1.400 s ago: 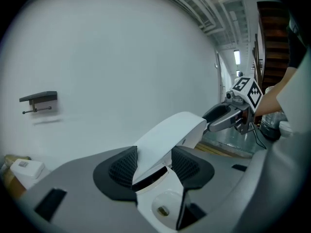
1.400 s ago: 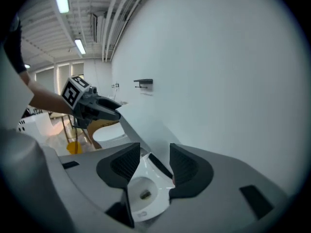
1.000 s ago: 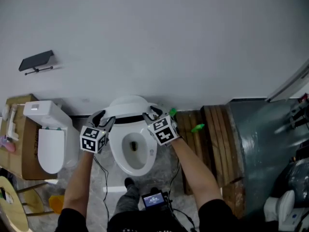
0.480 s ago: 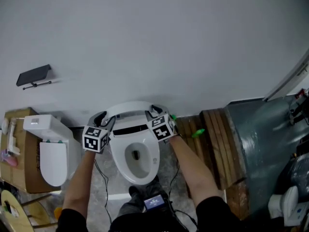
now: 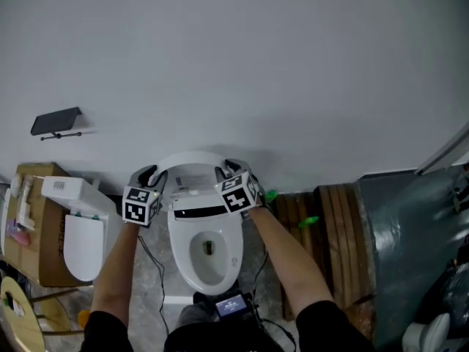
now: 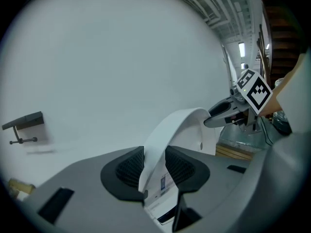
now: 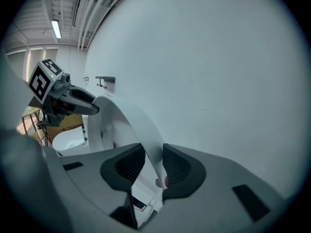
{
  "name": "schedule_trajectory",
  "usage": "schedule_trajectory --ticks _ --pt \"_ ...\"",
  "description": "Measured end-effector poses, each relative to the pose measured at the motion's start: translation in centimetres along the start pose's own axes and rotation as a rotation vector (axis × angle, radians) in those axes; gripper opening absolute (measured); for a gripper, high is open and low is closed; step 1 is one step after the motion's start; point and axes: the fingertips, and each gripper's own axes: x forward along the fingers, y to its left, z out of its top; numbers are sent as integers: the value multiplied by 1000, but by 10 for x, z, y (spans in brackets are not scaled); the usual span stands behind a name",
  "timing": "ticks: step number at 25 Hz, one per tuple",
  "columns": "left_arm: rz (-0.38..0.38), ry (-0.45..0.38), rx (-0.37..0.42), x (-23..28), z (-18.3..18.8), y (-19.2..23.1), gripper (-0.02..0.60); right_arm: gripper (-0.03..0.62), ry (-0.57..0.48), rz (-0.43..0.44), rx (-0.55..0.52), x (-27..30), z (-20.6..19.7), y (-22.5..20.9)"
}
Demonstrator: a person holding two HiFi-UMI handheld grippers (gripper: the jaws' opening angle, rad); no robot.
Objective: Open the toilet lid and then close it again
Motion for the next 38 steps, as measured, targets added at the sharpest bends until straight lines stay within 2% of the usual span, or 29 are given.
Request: schedule_trajectory --ticks 4,8,15,21,28,34,38 --pt "42 8 -22 19 6 17 133 120 0 23 27 20 10 -11" --pt "50 0 -40 38 12 32 126 117 8 28 54 39 20 -20" --pt "38 19 -45 68 18 55 118 115 23 -5 117 70 33 -37" --pt "68 53 -37 94 22 71 107 110 40 -20 166 93 40 -52" --pt "72 46 -53 110 25 82 106 110 39 -7 185 110 45 -60" --pt "68 20 -53 107 26 80 106 110 36 -8 154 108 46 -61" --pt "69 35 -32 101 25 75 106 110 38 -8 141 104 44 -59"
